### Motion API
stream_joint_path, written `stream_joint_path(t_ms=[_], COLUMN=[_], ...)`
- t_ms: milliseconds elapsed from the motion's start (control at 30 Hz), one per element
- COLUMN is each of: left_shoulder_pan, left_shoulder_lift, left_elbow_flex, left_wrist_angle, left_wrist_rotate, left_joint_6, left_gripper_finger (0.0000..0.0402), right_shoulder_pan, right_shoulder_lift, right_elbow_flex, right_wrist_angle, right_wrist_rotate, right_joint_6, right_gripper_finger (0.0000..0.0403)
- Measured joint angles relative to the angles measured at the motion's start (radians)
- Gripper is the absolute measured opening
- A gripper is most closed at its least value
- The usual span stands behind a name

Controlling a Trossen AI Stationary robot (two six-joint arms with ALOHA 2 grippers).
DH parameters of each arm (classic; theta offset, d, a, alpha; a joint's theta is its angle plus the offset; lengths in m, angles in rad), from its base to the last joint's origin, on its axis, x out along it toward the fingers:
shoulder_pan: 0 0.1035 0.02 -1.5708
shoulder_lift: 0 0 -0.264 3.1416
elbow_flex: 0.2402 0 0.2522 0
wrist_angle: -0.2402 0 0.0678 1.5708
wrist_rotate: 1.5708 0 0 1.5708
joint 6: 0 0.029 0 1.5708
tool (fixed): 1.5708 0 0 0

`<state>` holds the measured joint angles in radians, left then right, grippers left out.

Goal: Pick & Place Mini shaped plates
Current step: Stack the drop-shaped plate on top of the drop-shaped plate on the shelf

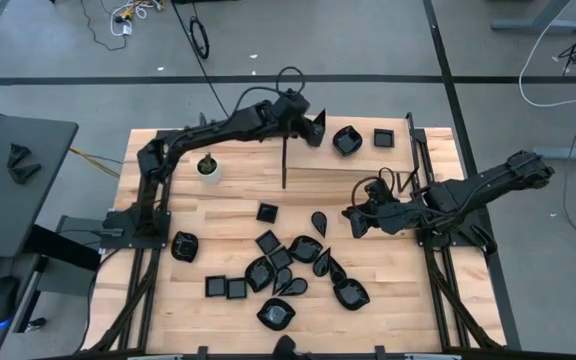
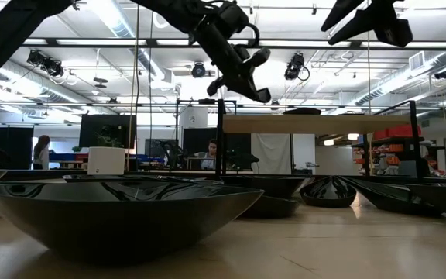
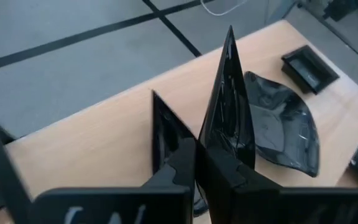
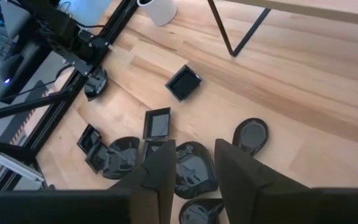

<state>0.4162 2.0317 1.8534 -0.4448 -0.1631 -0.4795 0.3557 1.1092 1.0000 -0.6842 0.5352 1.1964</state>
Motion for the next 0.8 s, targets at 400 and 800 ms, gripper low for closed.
stream_joint_path(t_ms=[400,800], left_shoulder_pan=[0.000,-0.005], left_shoulder_lift=[0.029,0.037], left_elbow_flex=[0.000,-0.001], left_wrist_angle=[-0.009,-0.032], left_wrist_rotate=[-0.014,-0.027], left_joint_6=[-0.010,-0.010], left_gripper_finger=[0.0034,0.0099], right_shoulder_pan=[0.000,0.000], right_shoulder_lift=[0.000,0.001], right_elbow_flex=[0.000,0.000], right_wrist_angle=[0.002,0.008], right_wrist_rotate=[0.033,0.033], right_joint_6=[-0.005,-0.011], right_gripper_finger=[0.0114,0.0114])
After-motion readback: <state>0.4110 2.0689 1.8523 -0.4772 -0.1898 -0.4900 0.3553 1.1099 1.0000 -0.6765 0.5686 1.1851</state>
